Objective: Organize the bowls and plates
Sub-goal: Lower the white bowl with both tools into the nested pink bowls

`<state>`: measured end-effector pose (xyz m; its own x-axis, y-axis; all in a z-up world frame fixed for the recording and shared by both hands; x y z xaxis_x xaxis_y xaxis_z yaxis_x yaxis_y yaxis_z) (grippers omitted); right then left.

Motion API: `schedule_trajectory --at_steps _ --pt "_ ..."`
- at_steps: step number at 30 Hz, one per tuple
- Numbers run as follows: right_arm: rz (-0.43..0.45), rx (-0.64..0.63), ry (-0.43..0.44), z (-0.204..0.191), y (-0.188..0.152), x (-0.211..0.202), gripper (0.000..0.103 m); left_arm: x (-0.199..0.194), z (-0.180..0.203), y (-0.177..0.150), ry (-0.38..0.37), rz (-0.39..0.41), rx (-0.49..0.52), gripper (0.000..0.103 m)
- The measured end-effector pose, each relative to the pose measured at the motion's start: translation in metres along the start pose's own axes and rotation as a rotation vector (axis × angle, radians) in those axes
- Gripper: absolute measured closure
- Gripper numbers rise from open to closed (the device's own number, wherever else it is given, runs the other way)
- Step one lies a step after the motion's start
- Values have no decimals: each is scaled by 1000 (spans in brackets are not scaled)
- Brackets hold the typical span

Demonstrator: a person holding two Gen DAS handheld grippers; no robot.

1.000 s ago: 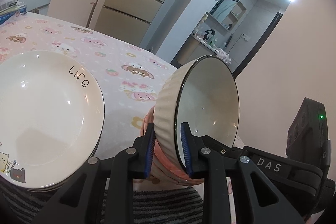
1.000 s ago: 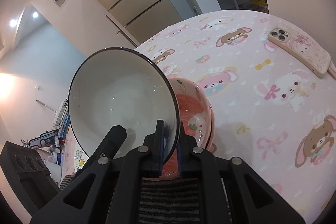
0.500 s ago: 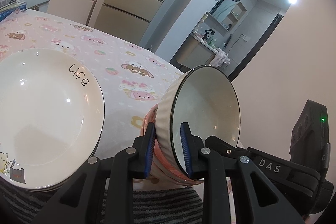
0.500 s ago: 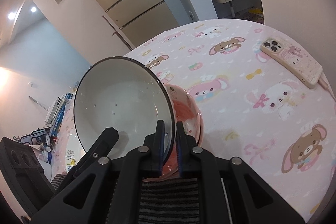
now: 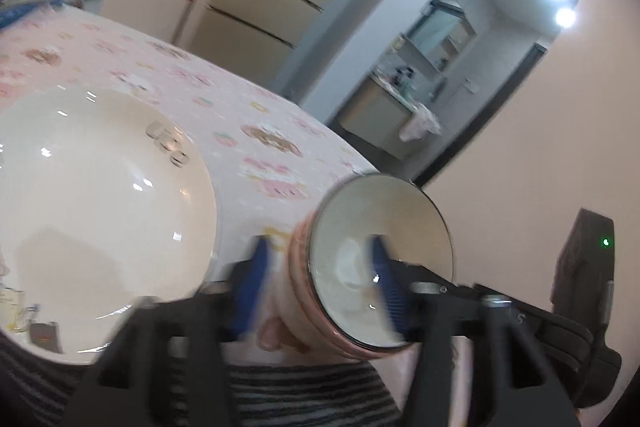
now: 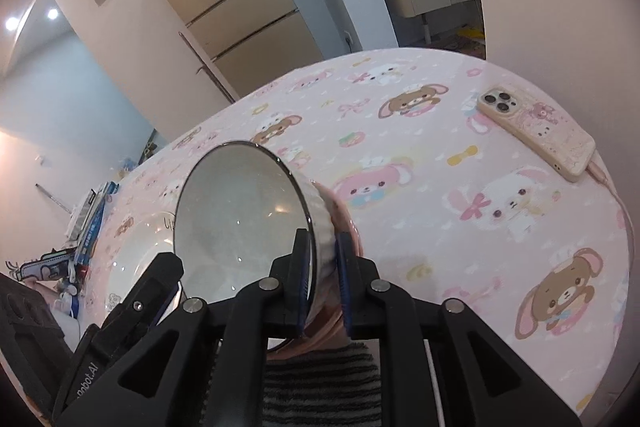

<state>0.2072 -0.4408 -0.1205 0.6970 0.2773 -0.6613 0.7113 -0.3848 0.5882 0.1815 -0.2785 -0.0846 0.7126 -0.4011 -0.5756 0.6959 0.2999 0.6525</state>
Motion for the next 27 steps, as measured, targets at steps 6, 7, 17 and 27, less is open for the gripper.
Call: schedule_trajectory --at_steps 6,7,17,27 --pt "-12 8 17 1 2 2 91 9 -20 1 -65 -59 -156 66" --pt "-13 9 22 1 2 2 91 9 -21 2 -68 -56 -159 66" --pt "-58 -94 -51 -8 6 -2 87 8 -25 6 -42 -32 -157 90" --pt "-72 -127 -78 -7 12 -5 87 5 -27 9 -84 -39 -189 90"
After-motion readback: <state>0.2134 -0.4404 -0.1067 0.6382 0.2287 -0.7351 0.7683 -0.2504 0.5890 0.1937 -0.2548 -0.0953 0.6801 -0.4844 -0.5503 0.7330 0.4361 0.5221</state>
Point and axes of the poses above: each gripper's, at about its wrist camera, not at the fingertips, and x roughly the way its jaws point, z to its right, y to its top, the point moved 9 cm from there along x, roughly the way its jaws point, and after that the axes turned 8 degrees about y, right-handed, at the moved point
